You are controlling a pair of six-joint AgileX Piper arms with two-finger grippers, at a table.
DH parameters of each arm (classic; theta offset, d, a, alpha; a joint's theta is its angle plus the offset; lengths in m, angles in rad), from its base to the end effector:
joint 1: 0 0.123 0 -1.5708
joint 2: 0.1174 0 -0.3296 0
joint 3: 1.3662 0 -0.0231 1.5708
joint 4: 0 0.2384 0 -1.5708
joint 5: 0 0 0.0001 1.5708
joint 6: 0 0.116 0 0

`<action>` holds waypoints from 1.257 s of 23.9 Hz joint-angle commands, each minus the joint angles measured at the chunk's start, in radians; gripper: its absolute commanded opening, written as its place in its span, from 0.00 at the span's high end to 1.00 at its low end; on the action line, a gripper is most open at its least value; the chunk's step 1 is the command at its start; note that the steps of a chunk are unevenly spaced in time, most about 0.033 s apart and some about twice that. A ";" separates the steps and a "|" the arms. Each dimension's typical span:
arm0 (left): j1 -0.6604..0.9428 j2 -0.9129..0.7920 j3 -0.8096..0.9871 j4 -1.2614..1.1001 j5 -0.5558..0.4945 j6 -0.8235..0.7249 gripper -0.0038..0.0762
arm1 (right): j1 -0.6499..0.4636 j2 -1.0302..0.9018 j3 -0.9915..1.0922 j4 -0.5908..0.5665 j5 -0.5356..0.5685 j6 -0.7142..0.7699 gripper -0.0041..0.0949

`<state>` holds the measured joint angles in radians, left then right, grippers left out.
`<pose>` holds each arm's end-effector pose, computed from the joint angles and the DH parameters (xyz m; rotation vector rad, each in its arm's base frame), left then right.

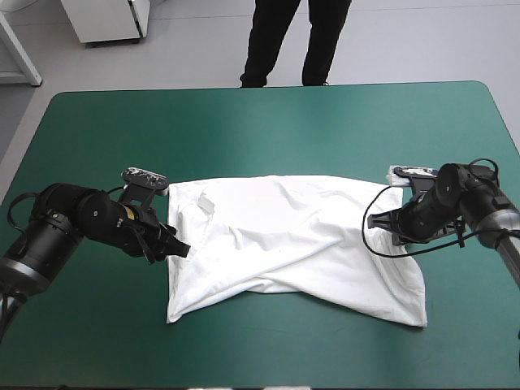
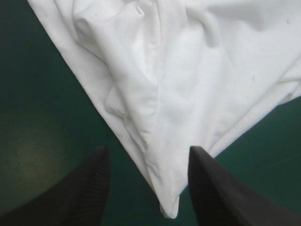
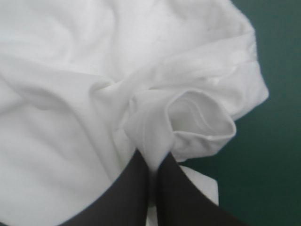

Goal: Fold the cloth

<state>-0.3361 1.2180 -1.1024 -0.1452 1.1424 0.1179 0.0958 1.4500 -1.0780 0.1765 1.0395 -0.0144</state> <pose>0.1906 -0.0828 0.3541 0.5735 2.6882 -0.2581 0.2599 0.0426 0.2968 -0.0571 2.8915 0.2509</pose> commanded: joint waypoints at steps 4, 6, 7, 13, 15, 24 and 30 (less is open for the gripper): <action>-0.001 -0.025 -0.033 -0.019 -0.026 -0.005 0.49 | 0.074 -0.035 -0.033 0.083 -0.035 -0.049 0.98; -0.001 -0.025 -0.033 -0.019 -0.026 -0.005 0.49 | 0.077 -0.030 -0.033 0.108 -0.055 -0.061 0.98; -0.001 -0.025 -0.033 -0.019 -0.026 -0.005 0.49 | 0.077 -0.023 -0.033 0.119 -0.067 -0.063 0.98; -0.001 -0.025 -0.033 -0.025 -0.030 -0.005 0.49 | 0.077 0.061 -0.033 0.139 -0.080 -0.077 0.98; -0.001 -0.025 -0.033 -0.027 -0.030 -0.002 0.49 | 0.077 0.095 -0.033 0.158 -0.079 -0.090 0.98; -0.001 -0.025 -0.033 -0.029 -0.030 -0.005 0.49 | 0.077 0.156 -0.033 0.225 -0.018 -0.120 0.66; -0.001 -0.025 -0.033 -0.029 -0.027 -0.005 0.49 | 0.077 0.052 -0.033 0.224 0.010 -0.118 0.48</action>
<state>-0.3361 1.2180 -1.1024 -0.1530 1.1390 0.1179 0.1713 1.5928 -1.0871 0.3933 1.0264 -0.1296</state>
